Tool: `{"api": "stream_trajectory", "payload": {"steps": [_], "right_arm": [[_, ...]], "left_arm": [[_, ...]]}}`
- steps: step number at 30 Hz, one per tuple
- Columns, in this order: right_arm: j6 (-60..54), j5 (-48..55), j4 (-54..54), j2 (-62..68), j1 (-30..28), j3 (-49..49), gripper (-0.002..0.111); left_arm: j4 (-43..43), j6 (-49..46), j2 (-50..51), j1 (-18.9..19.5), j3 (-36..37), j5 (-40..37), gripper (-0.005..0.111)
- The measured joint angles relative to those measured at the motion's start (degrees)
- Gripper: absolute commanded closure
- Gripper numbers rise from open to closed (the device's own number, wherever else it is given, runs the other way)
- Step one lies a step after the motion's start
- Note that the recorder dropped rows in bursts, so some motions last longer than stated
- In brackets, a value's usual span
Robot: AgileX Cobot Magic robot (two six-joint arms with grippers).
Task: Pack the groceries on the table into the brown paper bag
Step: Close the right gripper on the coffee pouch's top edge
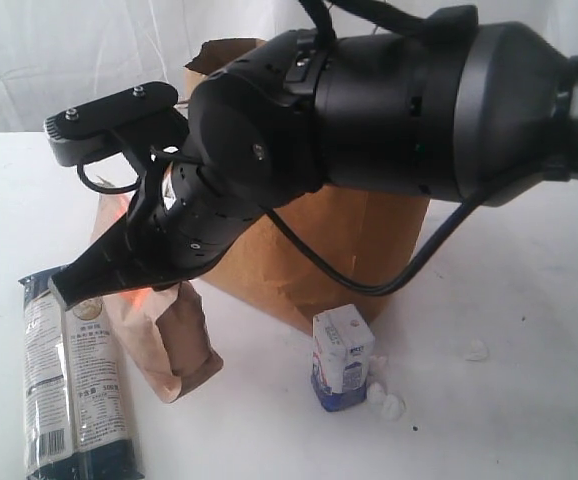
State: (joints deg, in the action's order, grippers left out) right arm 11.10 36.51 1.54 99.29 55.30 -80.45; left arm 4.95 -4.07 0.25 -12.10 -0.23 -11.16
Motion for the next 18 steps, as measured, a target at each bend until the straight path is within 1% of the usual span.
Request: {"api": "stream_trajectory", "payload": {"steps": [14, 18], "right_arm": [[-0.12, -0.3, 0.0, 0.6, 0.0, 0.0, 0.108], [-0.12, 0.79, 2.58, 0.6, 0.7, -1.16, 0.108]], "left_arm": [[0.0, 0.0, 0.0, 0.0, 0.0, 0.0, 0.107], [0.0, 0.0, 0.0, 0.0, 0.0, 0.0, 0.107]]}}
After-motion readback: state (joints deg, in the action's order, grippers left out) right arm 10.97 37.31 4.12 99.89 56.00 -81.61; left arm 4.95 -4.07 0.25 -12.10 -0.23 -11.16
